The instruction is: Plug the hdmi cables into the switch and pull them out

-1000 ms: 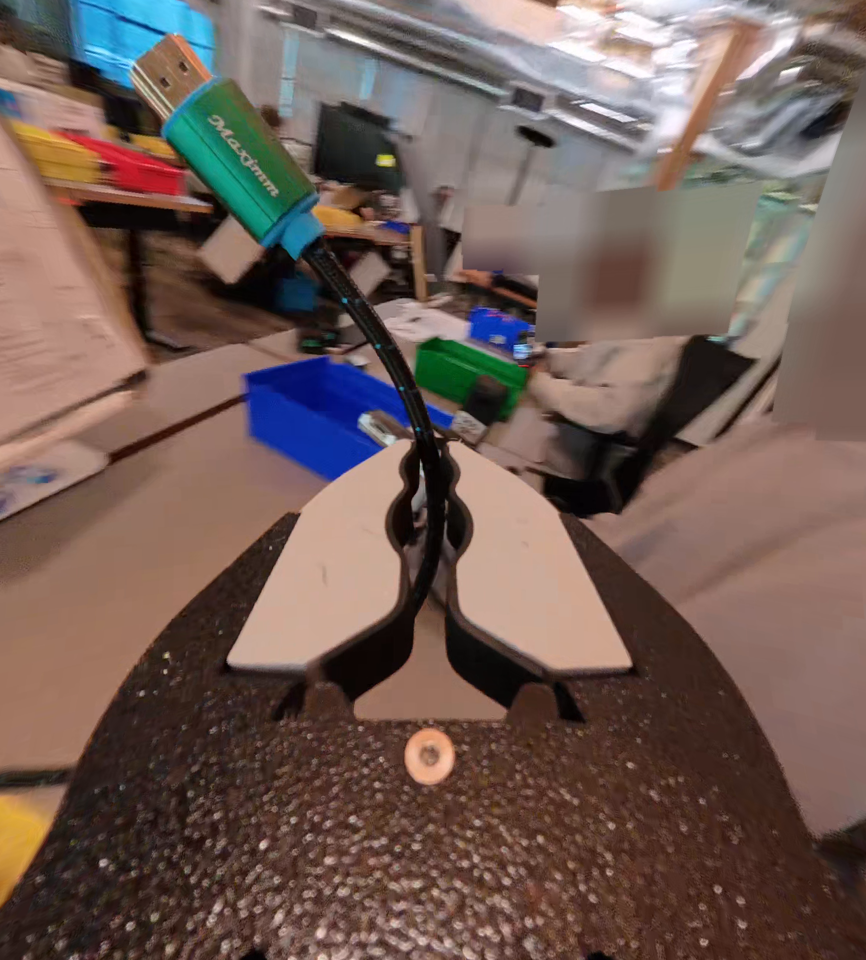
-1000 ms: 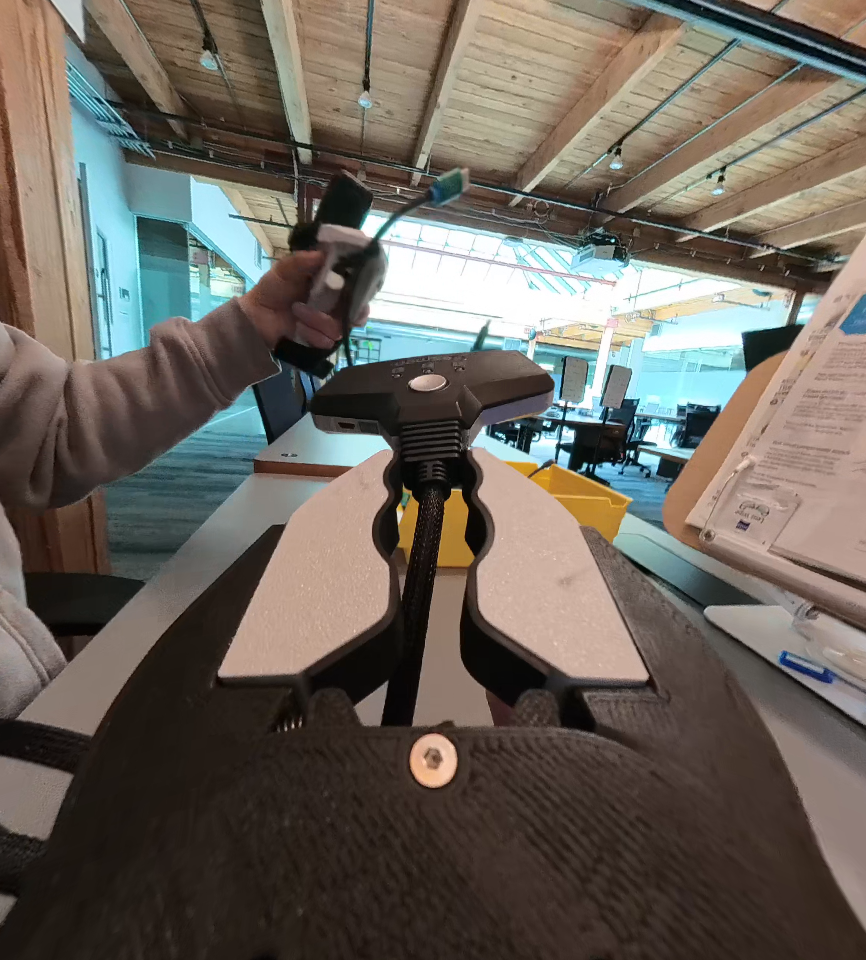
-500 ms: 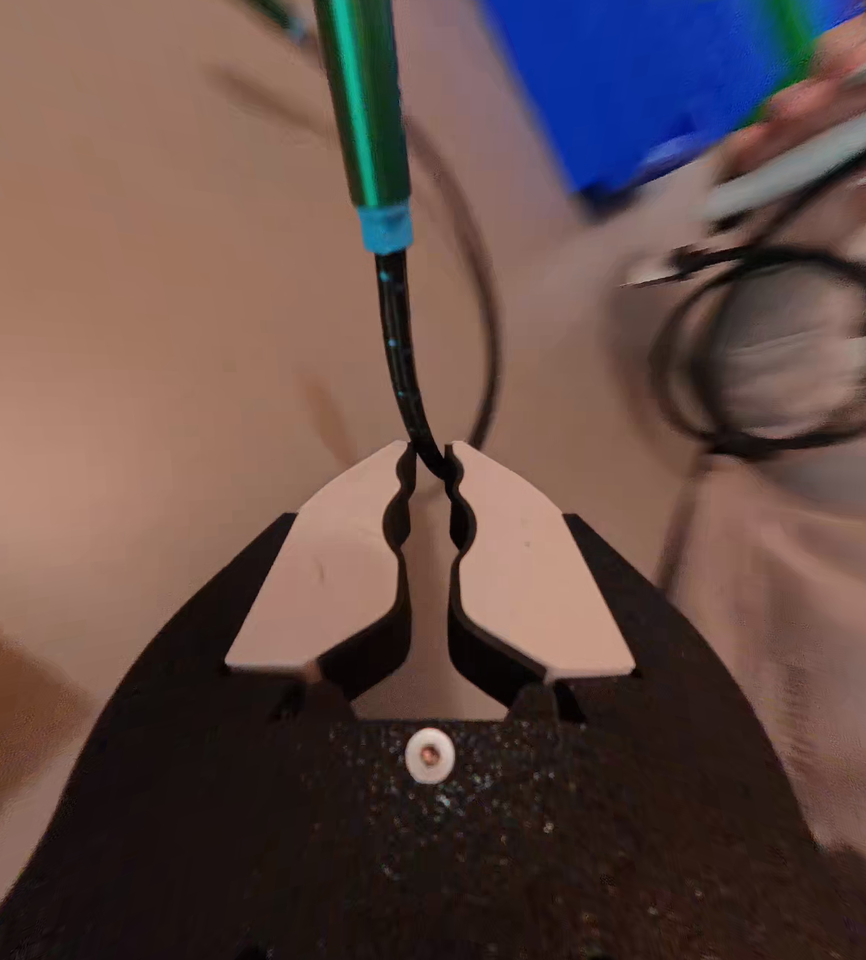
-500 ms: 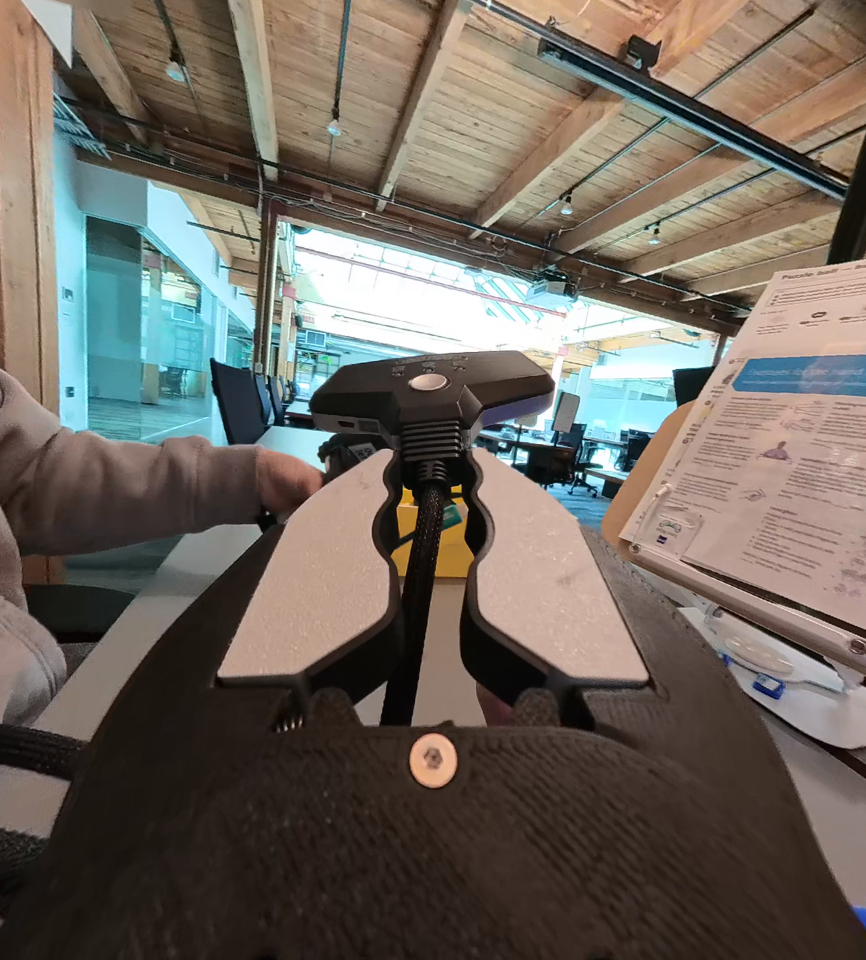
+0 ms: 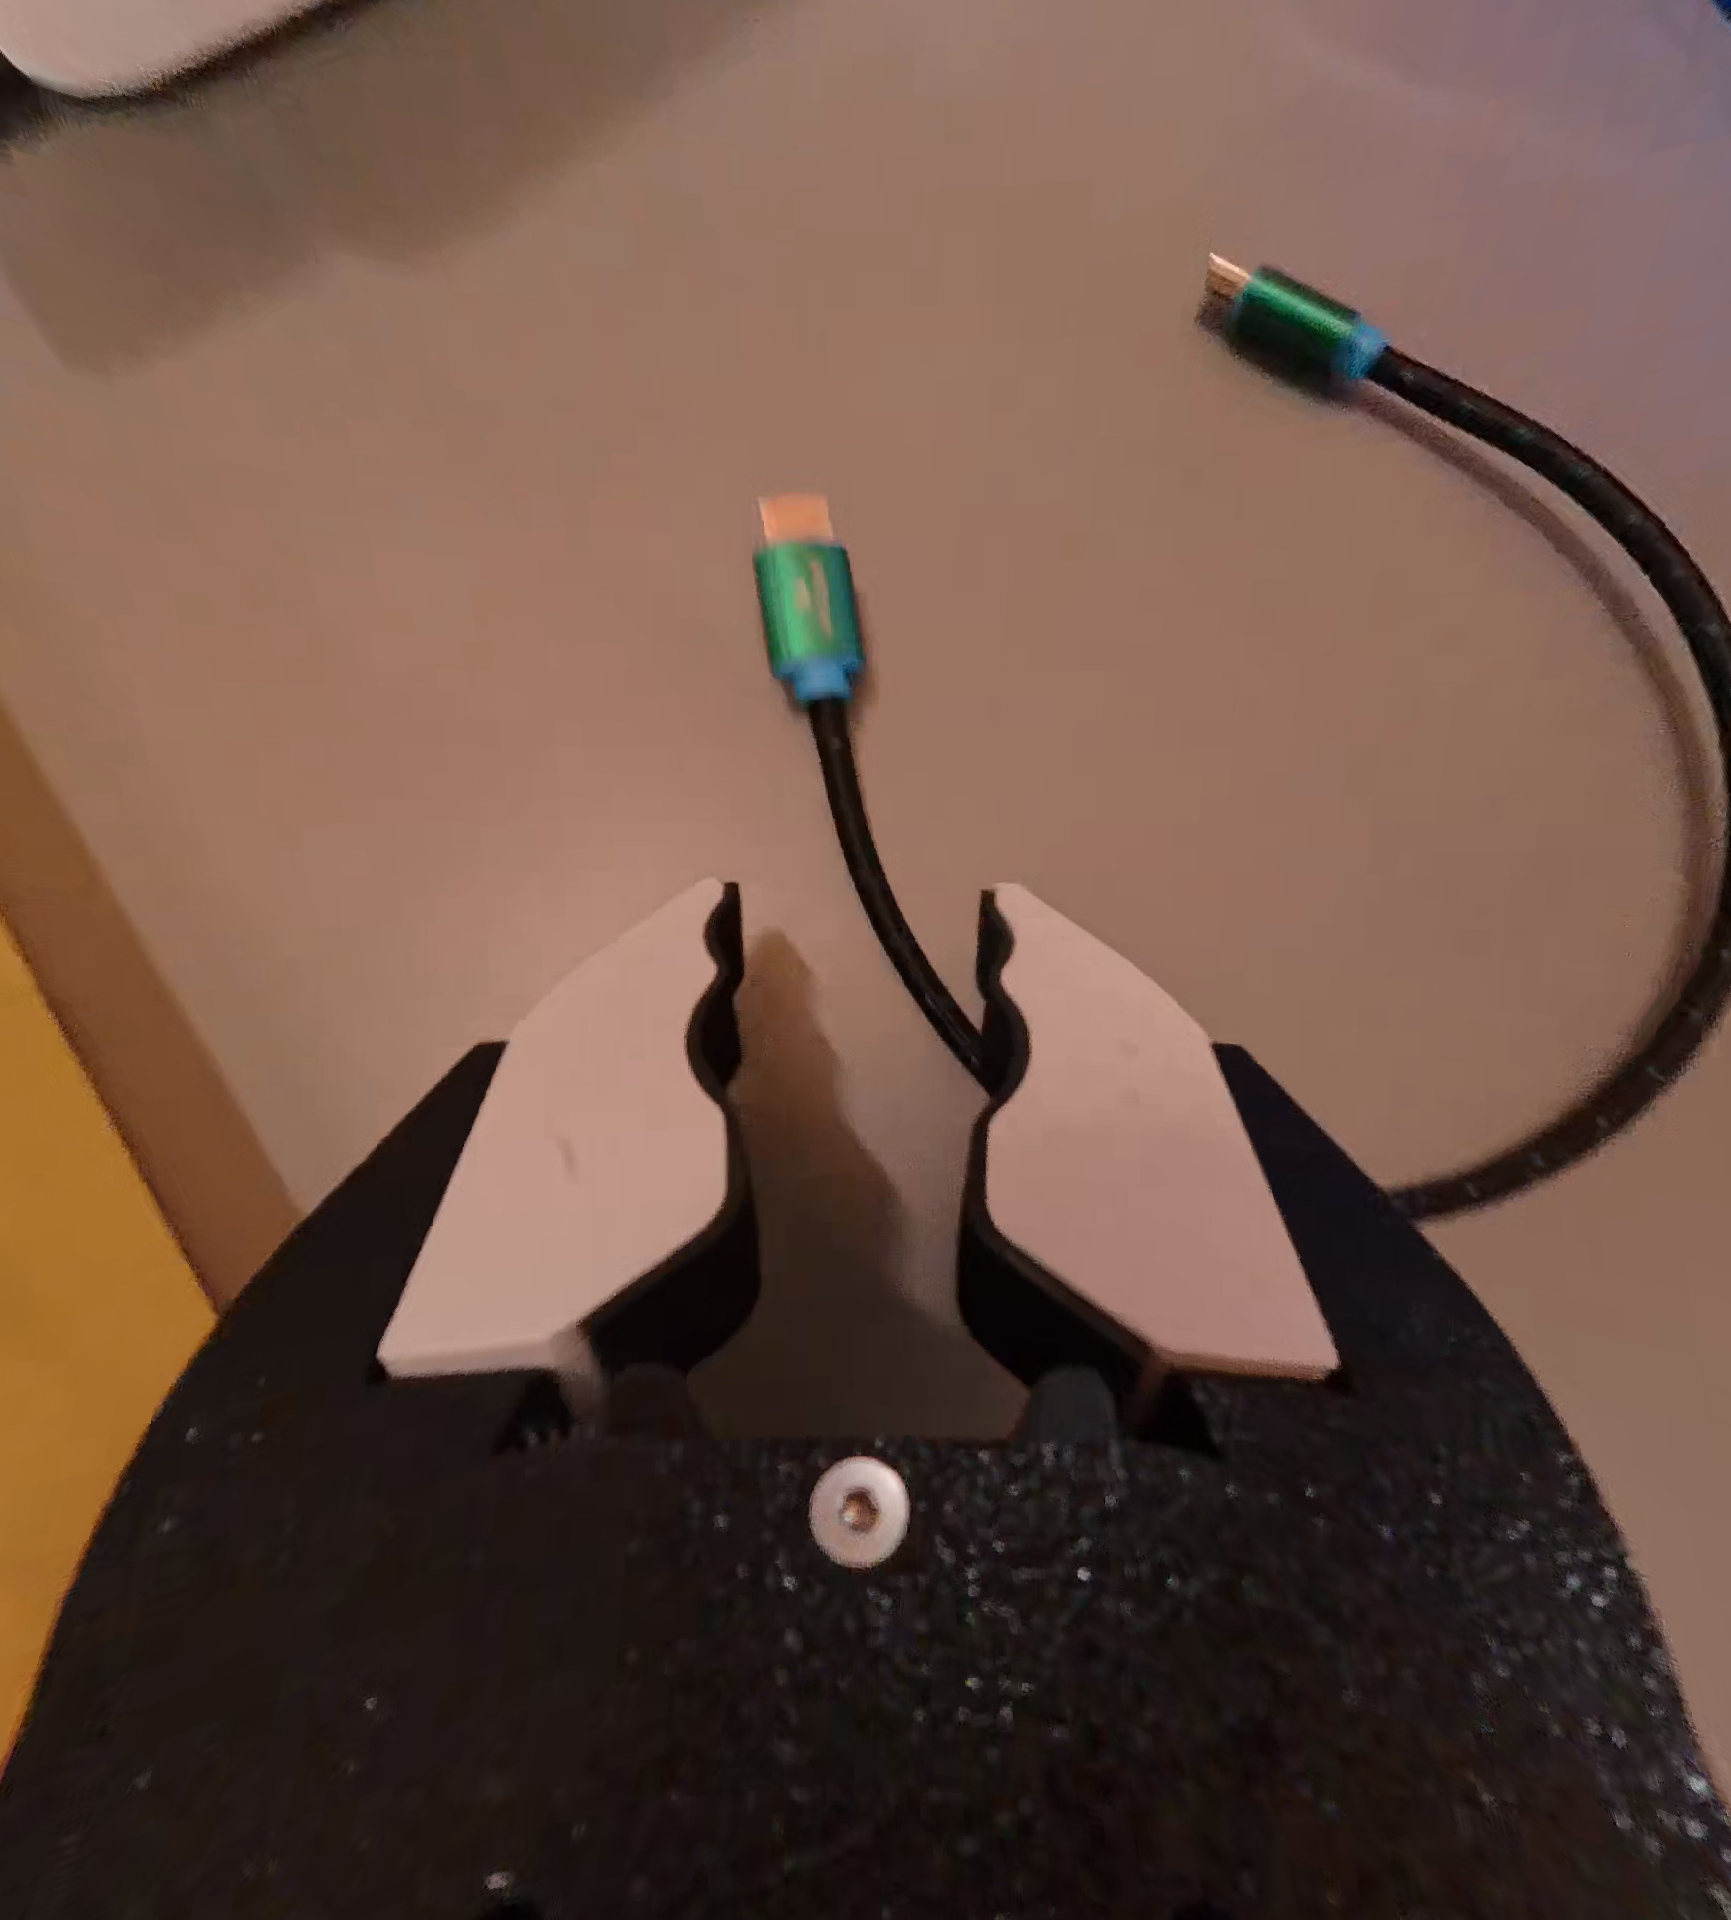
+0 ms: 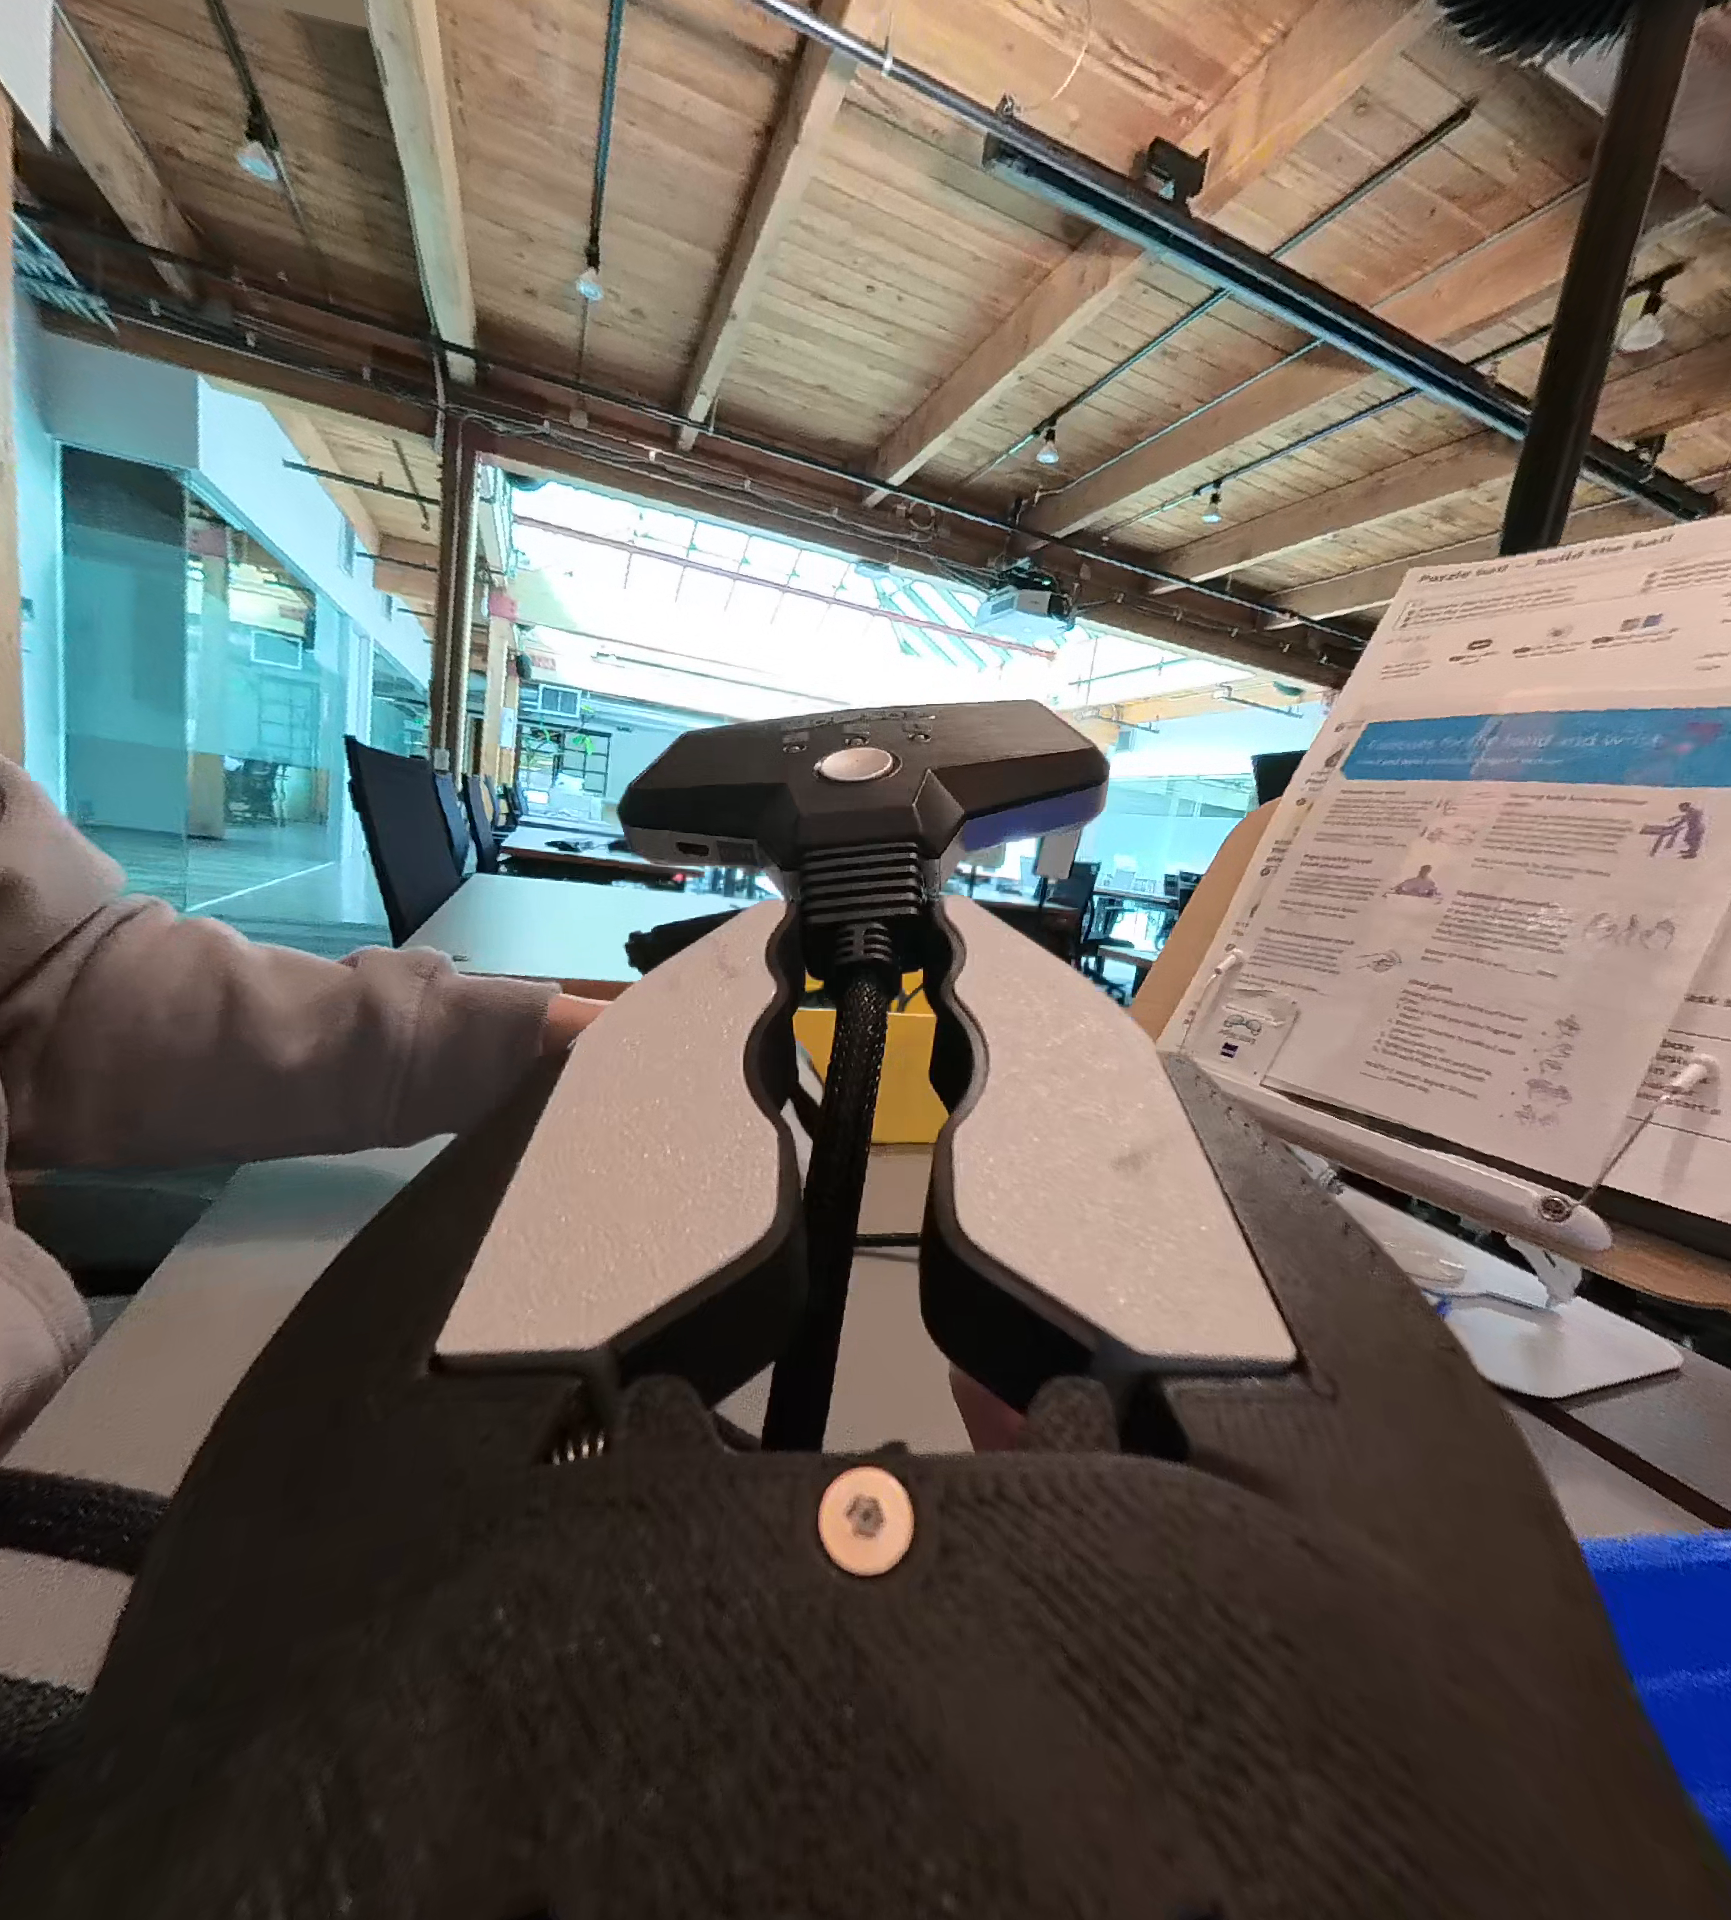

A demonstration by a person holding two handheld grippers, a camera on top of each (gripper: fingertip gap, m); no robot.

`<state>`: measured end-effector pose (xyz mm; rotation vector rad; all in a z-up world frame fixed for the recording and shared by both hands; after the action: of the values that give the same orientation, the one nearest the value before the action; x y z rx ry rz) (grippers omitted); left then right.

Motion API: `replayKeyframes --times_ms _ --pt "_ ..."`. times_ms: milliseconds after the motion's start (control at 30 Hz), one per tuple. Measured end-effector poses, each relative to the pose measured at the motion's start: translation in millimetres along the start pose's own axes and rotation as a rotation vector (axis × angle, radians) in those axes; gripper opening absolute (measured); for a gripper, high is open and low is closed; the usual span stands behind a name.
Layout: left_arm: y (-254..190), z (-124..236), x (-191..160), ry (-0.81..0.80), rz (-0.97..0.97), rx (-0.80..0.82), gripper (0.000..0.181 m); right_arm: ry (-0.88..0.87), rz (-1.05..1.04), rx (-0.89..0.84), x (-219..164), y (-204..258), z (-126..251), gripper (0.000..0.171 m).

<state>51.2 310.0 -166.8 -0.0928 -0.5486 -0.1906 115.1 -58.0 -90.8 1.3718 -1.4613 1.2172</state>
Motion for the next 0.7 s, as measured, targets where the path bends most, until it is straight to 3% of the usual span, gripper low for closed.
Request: replayKeyframes --times_ms 300,367,433,467,567,700 --pt "3 -44 38 0.024 0.068 0.124 0.057 0.013 -0.014 -0.007 -2 -5 8 0.021" --pt "0 -49 41 0.000 0.102 0.135 0.049 0.054 -0.017 -0.005 -3 -5 8 0.022" --pt "-3 -52 44 -0.023 0.090 0.138 0.024 0.091 -0.025 0.009 -5 -4 6 0.022" --pt "-5 -53 45 -0.021 0.077 0.138 0.020 0.099 -0.030 0.028 -6 -3 4 0.021" --pt "-10 -53 46 -0.012 -0.039 0.152 0.020 0.087 -0.074 0.081 -8 -1 -1 0.021" --pt "-13 -48 40 0.002 -0.171 0.088 0.020 0.131 -0.146 0.029 -10 -4 -6 0.021"
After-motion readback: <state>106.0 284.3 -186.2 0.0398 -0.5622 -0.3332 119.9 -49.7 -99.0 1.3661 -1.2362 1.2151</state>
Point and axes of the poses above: each gripper's, where its closed fingertips meet, z back along the fingers, x out of its top, y = z × x across the jaws, the point moved 10 cm from there along z, back along the fingers, and after that the axes turned 11 degrees about y, right-handed, at the moved point
